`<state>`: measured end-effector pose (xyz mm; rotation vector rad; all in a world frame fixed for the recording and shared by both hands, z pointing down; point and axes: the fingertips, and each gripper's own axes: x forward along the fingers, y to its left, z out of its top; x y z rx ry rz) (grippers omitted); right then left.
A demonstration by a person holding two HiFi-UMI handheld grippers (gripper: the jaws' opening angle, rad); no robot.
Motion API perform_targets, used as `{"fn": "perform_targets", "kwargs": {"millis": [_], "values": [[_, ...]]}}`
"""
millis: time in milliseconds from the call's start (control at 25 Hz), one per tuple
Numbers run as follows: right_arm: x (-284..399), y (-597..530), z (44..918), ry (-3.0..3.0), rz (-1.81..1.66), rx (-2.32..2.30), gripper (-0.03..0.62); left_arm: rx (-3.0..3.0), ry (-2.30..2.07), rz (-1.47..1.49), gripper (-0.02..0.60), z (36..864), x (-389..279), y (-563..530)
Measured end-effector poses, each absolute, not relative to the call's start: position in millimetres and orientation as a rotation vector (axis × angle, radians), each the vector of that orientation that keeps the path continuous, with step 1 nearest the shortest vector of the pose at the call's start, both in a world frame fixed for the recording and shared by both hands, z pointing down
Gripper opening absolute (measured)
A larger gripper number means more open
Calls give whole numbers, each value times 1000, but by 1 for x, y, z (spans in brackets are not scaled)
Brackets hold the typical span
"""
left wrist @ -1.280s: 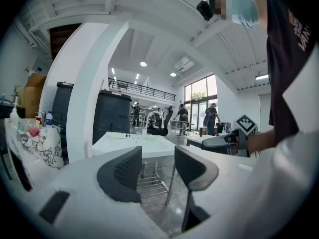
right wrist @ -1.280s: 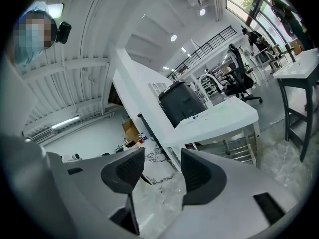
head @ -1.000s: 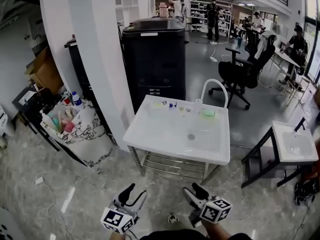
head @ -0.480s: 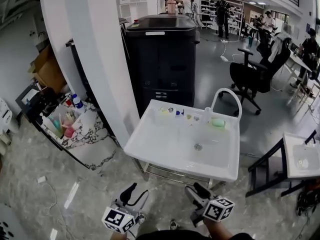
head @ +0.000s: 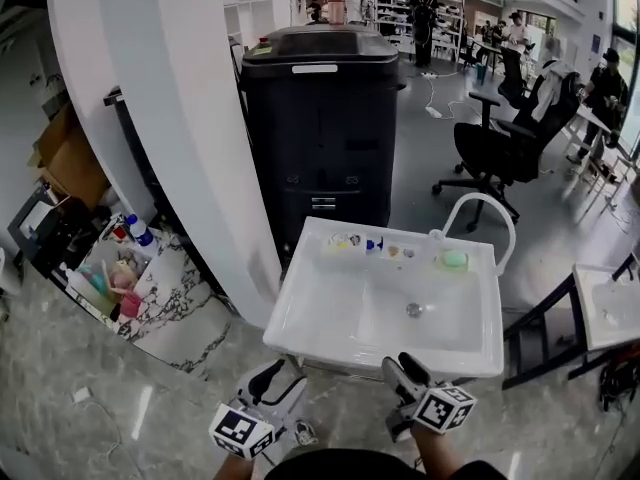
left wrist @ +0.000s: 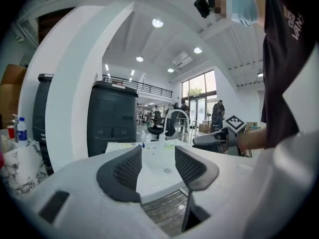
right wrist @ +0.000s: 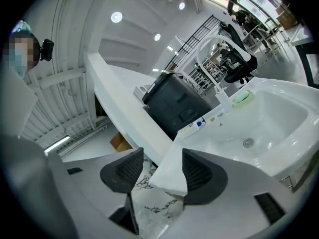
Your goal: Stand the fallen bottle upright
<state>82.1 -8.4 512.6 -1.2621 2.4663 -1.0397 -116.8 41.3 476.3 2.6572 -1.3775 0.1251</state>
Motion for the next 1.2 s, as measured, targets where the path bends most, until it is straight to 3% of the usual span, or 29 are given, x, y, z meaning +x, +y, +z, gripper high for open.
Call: {"fn": "perform_targets", "kwargs": {"millis": [400, 1200], "values": [[40, -86, 508, 2315, -956, -1445, 232, 2792, -1181, 83, 204, 469, -173, -47], [71, -278, 577, 2050, -1221, -1342, 222, 2654, -1308, 111, 204, 488, -159, -148]]}}
